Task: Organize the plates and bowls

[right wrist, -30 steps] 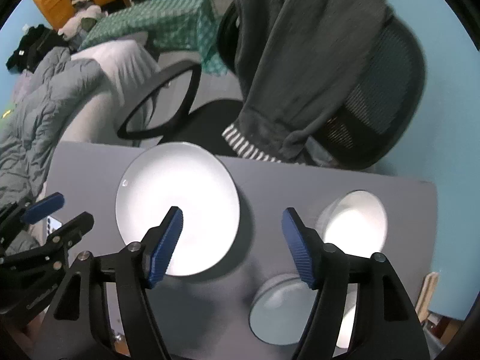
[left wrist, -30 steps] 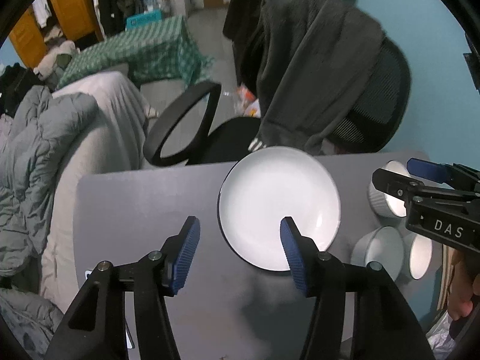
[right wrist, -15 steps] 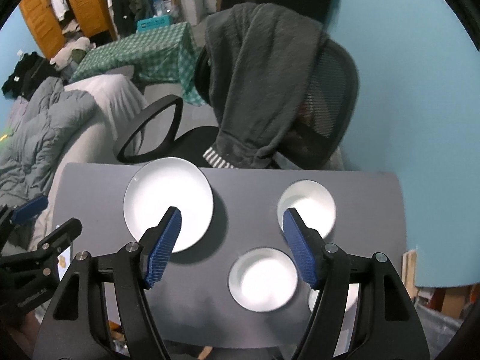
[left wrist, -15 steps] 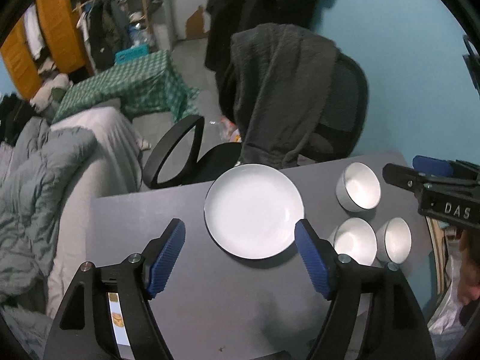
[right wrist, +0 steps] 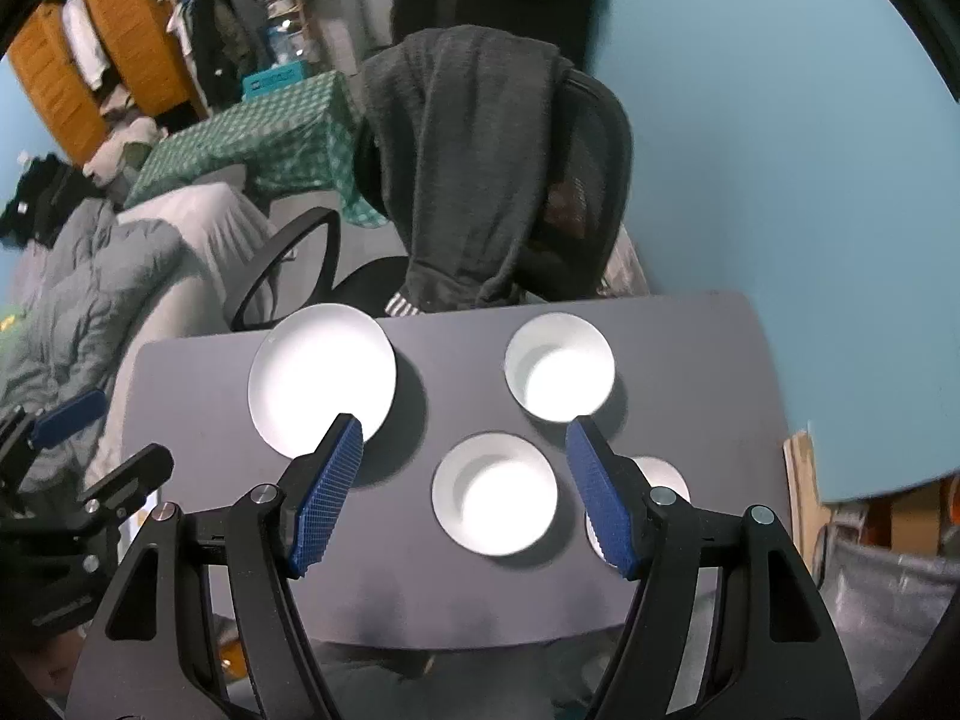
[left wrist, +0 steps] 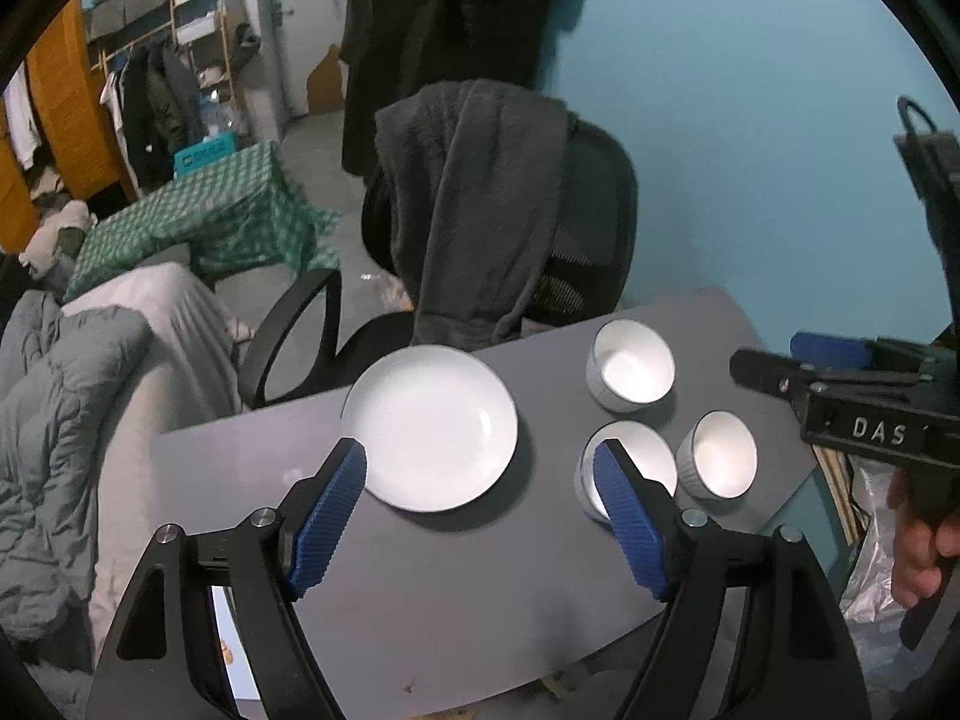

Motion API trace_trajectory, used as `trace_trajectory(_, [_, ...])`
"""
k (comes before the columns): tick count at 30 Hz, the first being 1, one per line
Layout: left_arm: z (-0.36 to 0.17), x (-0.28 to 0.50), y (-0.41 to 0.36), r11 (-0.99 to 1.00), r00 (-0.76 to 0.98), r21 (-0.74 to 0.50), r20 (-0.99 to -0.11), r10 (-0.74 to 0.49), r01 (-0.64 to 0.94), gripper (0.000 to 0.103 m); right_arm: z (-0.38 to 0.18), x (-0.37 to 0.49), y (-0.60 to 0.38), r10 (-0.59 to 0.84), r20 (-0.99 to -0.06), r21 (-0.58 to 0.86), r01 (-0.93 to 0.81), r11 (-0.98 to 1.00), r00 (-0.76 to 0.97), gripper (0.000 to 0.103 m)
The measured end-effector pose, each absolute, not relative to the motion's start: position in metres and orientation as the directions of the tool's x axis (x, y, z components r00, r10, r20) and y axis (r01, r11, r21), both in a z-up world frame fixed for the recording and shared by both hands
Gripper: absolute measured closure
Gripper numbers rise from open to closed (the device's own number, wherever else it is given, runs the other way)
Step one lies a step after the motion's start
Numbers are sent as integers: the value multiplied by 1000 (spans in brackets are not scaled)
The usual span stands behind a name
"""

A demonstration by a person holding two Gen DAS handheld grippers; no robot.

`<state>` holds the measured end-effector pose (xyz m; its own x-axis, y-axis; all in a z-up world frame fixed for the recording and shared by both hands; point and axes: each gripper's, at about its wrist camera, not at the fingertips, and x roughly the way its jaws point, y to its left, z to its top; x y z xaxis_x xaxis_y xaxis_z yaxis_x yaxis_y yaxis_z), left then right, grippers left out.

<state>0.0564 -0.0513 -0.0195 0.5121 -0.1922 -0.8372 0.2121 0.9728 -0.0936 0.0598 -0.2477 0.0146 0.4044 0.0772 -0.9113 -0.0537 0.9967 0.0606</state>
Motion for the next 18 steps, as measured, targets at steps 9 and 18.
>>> trace_trajectory(9, [-19, 59, -64, 962, 496, -114, -838, -228, 250, 23, 17, 41, -273, 40, -912, 55, 24, 998, 407, 33])
trace_trajectory(18, [-19, 62, -81, 953, 483, -107, -842, -239, 285, 23, 18, 32, -293, 19, -911, 49, 63, 997, 411, 33])
